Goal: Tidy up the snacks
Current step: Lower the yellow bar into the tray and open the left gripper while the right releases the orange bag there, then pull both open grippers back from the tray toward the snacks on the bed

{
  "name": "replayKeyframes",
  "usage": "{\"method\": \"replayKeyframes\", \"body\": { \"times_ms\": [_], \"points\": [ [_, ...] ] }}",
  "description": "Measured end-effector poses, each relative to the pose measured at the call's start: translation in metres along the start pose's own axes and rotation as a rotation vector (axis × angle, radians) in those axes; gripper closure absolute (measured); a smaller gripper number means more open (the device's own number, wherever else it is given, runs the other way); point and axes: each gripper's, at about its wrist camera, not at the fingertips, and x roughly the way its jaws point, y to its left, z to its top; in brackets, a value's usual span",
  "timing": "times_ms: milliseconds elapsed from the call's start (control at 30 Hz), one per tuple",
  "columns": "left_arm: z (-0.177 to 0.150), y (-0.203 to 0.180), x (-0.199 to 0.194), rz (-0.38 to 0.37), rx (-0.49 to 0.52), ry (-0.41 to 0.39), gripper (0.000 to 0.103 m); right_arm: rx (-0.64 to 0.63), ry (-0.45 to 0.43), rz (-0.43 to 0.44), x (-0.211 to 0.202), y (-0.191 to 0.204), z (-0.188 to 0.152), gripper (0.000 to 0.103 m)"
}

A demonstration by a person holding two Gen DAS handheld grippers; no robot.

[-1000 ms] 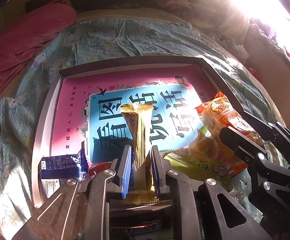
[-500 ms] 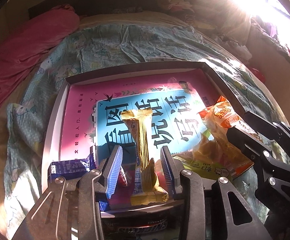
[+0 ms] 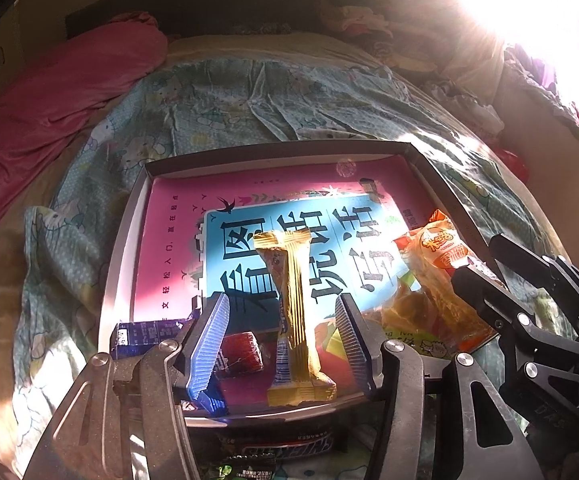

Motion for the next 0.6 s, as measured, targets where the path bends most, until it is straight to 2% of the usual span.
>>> {"method": "replayKeyframes", "body": {
  "times_ms": [133,367,600],
  "points": [
    [-0.001,0.001,-0.006,0.023,0.004,-0.017,0.043,-0.004,-0.009,-0.007,-0.003,0.001,0.001,0.045],
    [-0.003,0.006,-0.014,0.025,-0.015,-0.03,0.039,-0.01,-0.03,-0.021,-0.011,0.002,0.003,0.039],
    [-0.006,0.01,-0.024,0.023,-0.026,-0.04,0.037,-0.021,-0.045,-0.033,-0.016,0.004,0.004,0.038]
  ]
}}
